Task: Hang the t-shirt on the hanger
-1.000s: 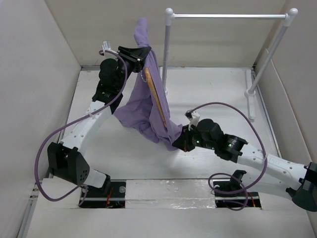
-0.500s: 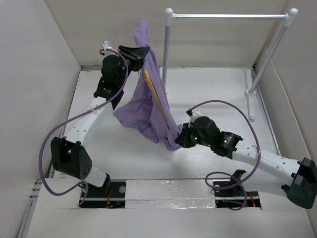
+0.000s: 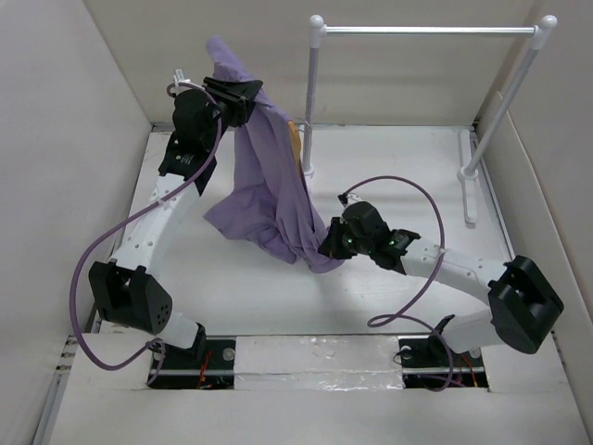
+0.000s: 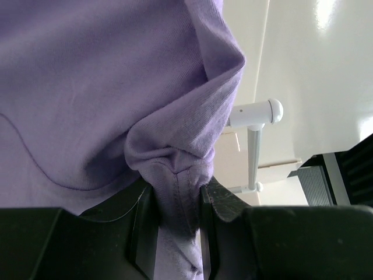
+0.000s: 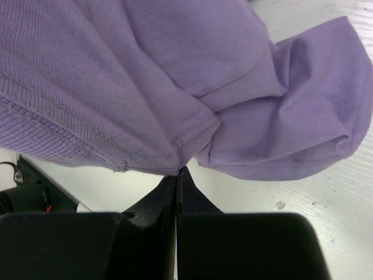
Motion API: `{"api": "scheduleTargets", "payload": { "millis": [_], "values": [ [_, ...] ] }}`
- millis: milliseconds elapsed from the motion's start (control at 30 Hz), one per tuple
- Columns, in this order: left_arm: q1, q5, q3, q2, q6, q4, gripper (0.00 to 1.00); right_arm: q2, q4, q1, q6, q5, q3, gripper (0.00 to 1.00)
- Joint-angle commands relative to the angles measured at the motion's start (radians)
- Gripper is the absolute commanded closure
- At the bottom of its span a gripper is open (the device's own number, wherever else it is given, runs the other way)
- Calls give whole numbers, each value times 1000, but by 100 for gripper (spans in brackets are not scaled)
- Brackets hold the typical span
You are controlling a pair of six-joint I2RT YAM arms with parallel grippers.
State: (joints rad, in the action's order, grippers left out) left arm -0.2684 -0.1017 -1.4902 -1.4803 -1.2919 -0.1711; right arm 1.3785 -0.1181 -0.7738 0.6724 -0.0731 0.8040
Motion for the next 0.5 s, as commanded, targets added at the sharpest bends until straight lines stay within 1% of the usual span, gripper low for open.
{"api": "scheduleTargets", "payload": {
  "millis": [0,33,67,100,133,167,200,267,300,333,367,400,467],
  "values": [
    [28,82,-90,49,-72,-234,100,7,-115,-7,-54,-66,-43,100],
    [28,91,-81,57,-52,-241,100,-11,-117,-7,-68,-97,-42,100],
    [17,129,-70,63,-29,-252,100,-33,-141,-18,-76,-102,-32,100],
    [6,132,-47,69,26,-255,100,-56,-167,-28,-108,-111,3,100],
    [-3,144,-35,84,57,-255,100,-96,-207,-44,-120,-114,30,100],
    [-12,149,-22,92,81,-245,100,-116,-282,-44,-126,-113,55,100],
    [-12,142,23,100,120,-252,100,-133,-313,-44,-141,-114,79,100],
    [-23,70,88,133,117,-274,100,-177,-377,-44,-146,-119,156,100],
    [-23,51,169,146,111,-283,100,-185,-390,-44,-145,-126,181,100],
    [-23,13,212,178,94,-291,100,-184,-409,-21,-146,-158,243,100],
    [-23,-9,253,193,83,-303,100,-176,-429,-21,-146,-180,273,100],
    [-23,-27,330,208,74,-312,100,-162,-433,-9,-143,-206,300,100],
    [-23,-68,398,259,45,-329,100,-112,-434,-9,-137,-260,355,100]
  ]
}}
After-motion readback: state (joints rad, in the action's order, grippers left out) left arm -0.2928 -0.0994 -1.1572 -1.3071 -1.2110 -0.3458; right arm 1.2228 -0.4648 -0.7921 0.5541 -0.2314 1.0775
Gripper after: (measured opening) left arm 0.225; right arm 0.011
